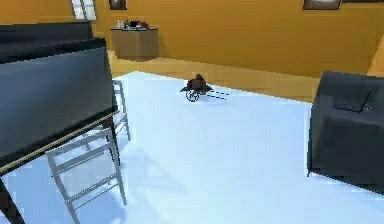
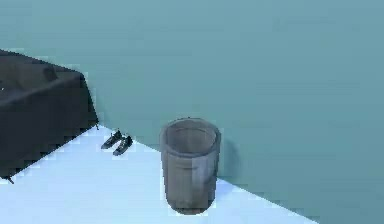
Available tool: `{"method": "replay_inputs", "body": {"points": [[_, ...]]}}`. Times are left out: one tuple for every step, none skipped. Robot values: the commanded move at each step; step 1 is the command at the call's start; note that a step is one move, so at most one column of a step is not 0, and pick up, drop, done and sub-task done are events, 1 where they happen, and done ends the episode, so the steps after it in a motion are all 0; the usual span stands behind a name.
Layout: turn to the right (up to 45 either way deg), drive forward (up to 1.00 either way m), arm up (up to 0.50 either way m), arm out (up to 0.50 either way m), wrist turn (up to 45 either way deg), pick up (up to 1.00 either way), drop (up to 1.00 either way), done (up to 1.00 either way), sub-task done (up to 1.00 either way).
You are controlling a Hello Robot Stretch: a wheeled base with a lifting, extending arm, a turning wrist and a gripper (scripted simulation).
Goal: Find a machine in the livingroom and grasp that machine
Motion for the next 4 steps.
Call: {"method": "replay_inputs", "body": {"points": [[42.0,0.0,0.0,0.0,0.0,0.0,0.0,0.0,0.0],[0.0,0.1,0.0,0.0,0.0,0.0,0.0,0.0,0.0],[-33.0,0.0,0.0,0.0,0.0,0.0,0.0,0.0,0.0],[0.0,1.0,0.0,0.0,0.0,0.0,0.0,0.0,0.0]]}}
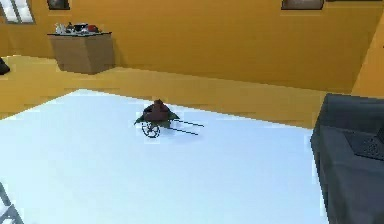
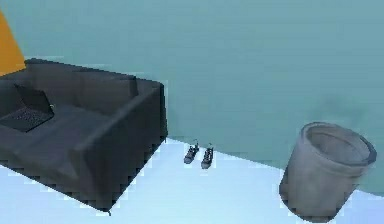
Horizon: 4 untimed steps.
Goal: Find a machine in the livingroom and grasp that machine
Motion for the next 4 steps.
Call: {"method": "replay_inputs", "body": {"points": [[-3.0,0.0,0.0,0.0,0.0,0.0,0.0,0.0,0.0],[0.0,0.5,0.0,0.0,0.0,0.0,0.0,0.0,0.0],[39.0,0.0,0.0,0.0,0.0,0.0,0.0,0.0,0.0],[0.0,0.45,0.0,0.0,0.0,0.0,0.0,0.0,0.0]]}}
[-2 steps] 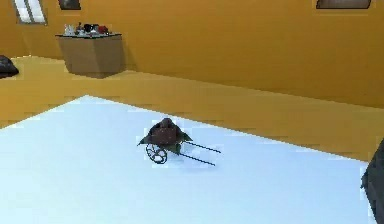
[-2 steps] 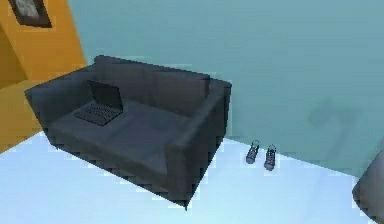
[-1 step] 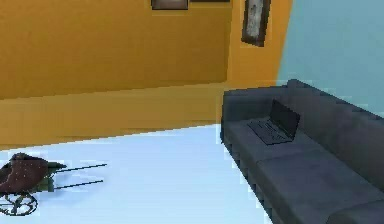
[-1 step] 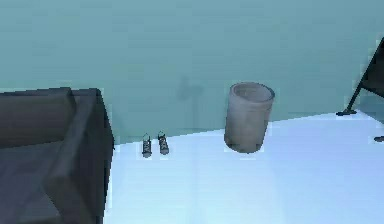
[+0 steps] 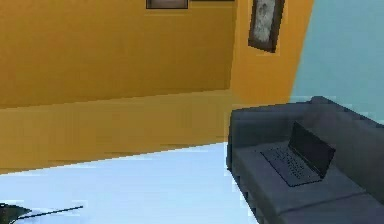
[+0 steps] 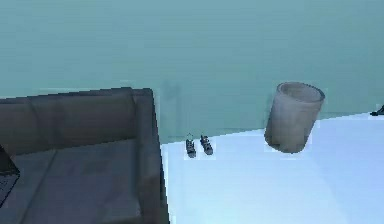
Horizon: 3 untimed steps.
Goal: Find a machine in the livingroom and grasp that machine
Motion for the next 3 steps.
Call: {"method": "replay_inputs", "body": {"points": [[-45.0,0.0,0.0,0.0,0.0,0.0,0.0,0.0,0.0],[-12.0,0.0,0.0,0.0,0.0,0.0,0.0,0.0,0.0],[45.0,0.0,0.0,0.0,0.0,0.0,0.0,0.0,0.0]]}}
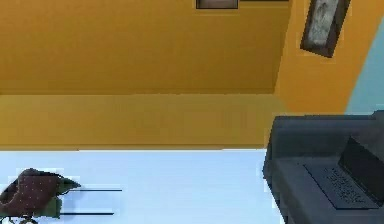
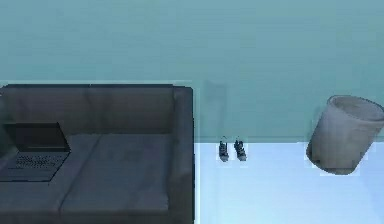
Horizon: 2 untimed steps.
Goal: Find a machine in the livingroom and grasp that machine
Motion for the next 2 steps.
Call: {"method": "replay_inputs", "body": {"points": [[39.0,0.0,0.0,0.0,0.0,0.0,0.0,0.0,0.0],[0.0,0.6,0.0,0.0,0.0,0.0,0.0,0.0,0.0]]}}
